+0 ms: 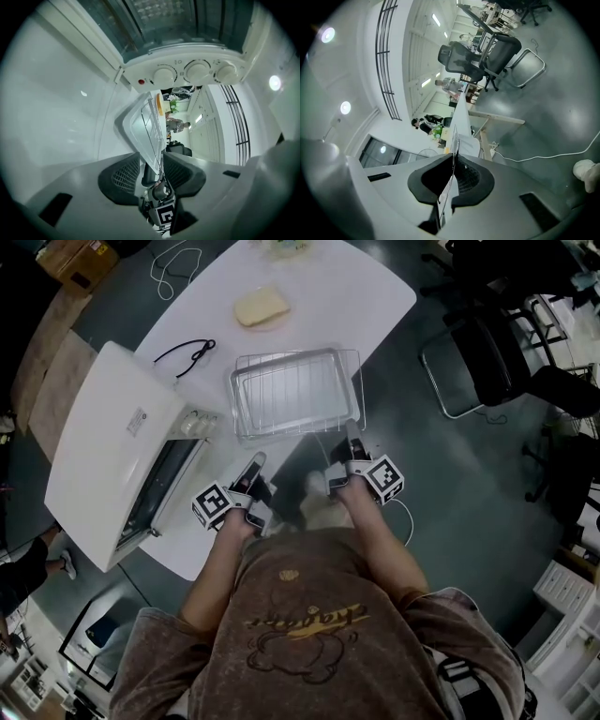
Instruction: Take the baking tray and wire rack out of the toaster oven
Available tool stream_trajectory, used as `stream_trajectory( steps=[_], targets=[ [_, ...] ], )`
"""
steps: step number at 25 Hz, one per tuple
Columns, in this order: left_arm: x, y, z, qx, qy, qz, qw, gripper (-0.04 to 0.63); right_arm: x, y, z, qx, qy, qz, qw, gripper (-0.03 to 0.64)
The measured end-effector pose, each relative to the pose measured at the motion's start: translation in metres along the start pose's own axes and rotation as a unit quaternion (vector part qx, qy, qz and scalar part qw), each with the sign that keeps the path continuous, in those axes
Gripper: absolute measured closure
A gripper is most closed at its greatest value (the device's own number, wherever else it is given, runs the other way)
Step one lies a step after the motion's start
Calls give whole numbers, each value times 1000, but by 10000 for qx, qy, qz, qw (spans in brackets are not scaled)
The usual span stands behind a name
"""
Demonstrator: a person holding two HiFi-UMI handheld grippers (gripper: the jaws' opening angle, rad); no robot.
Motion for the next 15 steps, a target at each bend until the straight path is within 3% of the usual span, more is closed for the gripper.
stream_trajectory(
  steps=[11, 15],
  targets=[
    [7, 4, 12, -43, 139, 265, 9995, 462, 19, 9, 14, -688, 460, 291, 9961, 606],
    [6, 5, 14, -59, 10, 268, 9996, 461, 27, 6, 18, -884, 552, 262, 9942, 576]
  ],
)
Point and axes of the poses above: the fingertips, and each gripper's own axes: y backward along the fingers, x to its right, z out of its underside, the point moved 7 cm from there along y, backward along the fingers, and after that the axes turned 8 degrees about y, right-handed, at the moved point
